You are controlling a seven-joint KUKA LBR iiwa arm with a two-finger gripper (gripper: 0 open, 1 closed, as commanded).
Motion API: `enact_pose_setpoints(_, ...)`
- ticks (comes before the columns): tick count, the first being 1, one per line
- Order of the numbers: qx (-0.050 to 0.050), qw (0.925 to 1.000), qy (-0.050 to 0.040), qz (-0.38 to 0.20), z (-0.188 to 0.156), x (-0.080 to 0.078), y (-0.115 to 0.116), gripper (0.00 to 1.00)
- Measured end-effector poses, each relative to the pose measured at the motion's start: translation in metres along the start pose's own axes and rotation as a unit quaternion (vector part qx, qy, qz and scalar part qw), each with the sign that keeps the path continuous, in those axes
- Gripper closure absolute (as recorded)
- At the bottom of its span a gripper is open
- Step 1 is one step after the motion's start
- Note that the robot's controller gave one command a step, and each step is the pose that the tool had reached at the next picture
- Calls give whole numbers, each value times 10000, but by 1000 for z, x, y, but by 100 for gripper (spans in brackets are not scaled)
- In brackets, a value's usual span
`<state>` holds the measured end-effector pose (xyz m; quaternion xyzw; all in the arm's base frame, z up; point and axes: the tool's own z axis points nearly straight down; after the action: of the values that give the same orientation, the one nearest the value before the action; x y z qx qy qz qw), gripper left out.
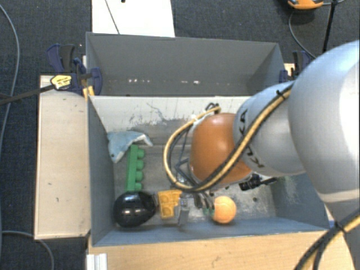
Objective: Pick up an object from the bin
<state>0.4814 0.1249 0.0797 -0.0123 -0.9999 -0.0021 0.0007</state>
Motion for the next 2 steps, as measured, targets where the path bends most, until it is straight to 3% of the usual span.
enact_pose_setpoints(1,0,10000,0,8,0,0,0,100)
enact_pose_setpoints(2,9,10000,-7,-18,-49,-2,-1,100)
